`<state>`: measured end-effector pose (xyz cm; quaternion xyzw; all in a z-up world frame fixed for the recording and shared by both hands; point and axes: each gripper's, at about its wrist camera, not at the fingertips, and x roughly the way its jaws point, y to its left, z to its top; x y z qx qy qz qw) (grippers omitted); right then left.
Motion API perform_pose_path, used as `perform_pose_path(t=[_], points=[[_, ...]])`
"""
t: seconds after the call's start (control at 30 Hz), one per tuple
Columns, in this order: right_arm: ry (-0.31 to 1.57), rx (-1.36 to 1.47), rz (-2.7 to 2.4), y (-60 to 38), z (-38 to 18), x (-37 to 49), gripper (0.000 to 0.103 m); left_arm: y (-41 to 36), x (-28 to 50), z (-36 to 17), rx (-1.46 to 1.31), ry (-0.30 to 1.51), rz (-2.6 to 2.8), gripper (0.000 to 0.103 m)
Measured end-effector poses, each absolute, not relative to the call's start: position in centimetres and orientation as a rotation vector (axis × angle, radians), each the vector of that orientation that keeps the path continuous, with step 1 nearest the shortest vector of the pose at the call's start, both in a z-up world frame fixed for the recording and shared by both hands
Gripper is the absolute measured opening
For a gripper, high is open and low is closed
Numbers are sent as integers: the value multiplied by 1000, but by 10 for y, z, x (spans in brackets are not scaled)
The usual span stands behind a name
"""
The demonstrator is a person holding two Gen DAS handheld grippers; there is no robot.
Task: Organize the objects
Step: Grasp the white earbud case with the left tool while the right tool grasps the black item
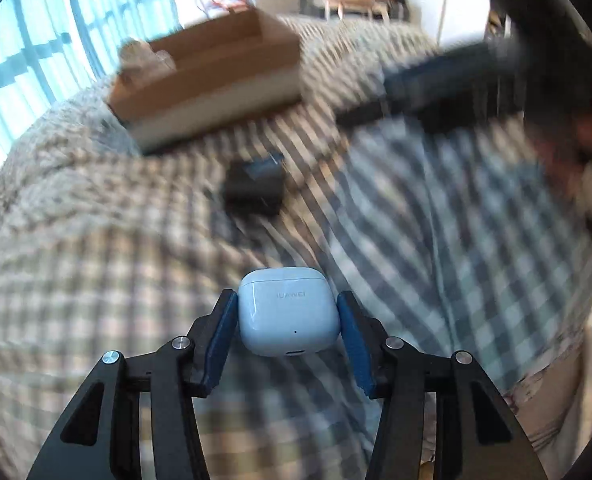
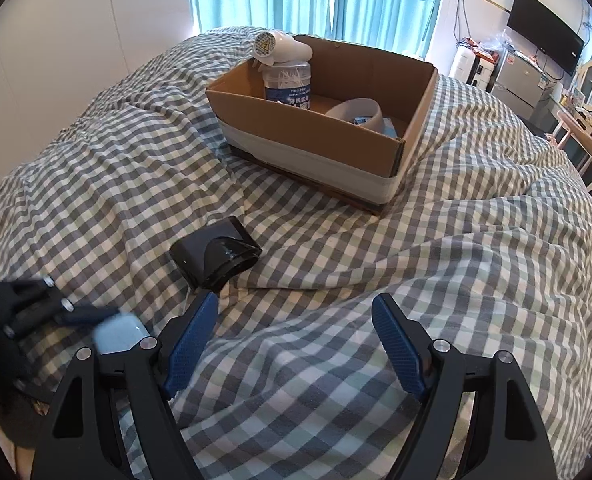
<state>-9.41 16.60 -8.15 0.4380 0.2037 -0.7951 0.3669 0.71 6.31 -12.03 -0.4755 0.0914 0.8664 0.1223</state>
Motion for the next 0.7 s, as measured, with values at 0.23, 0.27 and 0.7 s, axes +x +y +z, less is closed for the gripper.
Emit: perform_pose_path(t=[0.23,0.27,0.7], points=[[564,1103,-1974,134,-90,-94,79,14,-19,-86,-1360,206,2692,51],[573,1106,-1965,129,-92,-94,79,9,-24,-87,-1367,188,2708,51],[501,1245,-1892,80,-137,-108,91,-34,-70,-91,-1365,103,2818,51]])
